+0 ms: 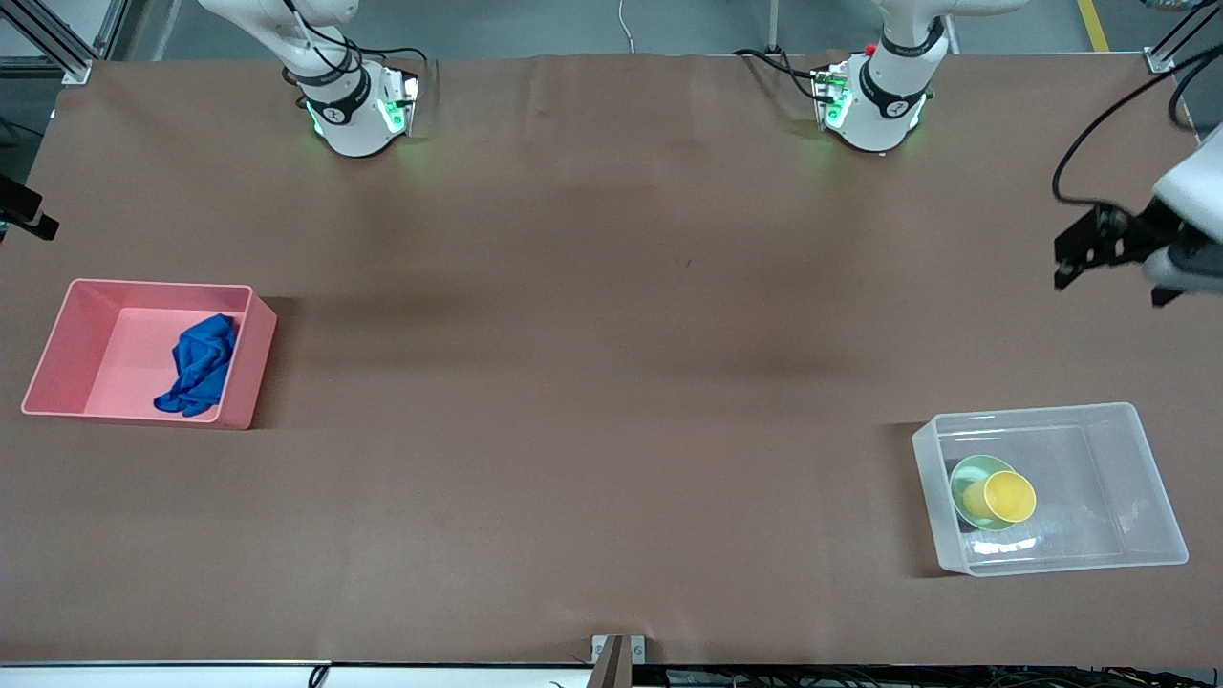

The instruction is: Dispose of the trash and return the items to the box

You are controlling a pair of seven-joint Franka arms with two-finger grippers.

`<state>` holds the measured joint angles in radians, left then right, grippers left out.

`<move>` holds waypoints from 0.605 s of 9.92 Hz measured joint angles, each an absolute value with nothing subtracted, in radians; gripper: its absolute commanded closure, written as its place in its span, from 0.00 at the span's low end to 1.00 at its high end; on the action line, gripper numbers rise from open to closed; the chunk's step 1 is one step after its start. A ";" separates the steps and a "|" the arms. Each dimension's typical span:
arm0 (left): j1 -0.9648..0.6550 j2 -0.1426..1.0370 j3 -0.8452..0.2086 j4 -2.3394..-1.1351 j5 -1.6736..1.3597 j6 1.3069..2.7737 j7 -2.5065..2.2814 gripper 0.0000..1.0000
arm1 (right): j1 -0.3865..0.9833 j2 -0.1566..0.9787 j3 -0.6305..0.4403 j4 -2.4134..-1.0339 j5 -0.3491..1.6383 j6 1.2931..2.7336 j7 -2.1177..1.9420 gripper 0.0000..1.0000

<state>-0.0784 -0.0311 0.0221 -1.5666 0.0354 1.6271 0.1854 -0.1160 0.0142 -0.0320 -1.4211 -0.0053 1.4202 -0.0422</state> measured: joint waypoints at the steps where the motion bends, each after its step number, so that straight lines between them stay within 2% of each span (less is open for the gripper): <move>1: -0.079 -0.046 0.023 -1.539 0.033 1.559 0.159 0.00 | -0.116 0.014 -0.032 -1.421 -0.005 1.420 -0.042 0.00; 6: -0.107 -0.041 0.027 -1.511 0.028 1.499 0.083 0.00 | -0.116 0.014 -0.032 -1.421 -0.005 1.420 -0.042 0.00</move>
<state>-0.1073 -0.0409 0.0269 -1.5106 0.0276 1.4991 0.0830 -0.1161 0.0142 -0.0319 -1.4211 -0.0053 1.4201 -0.0423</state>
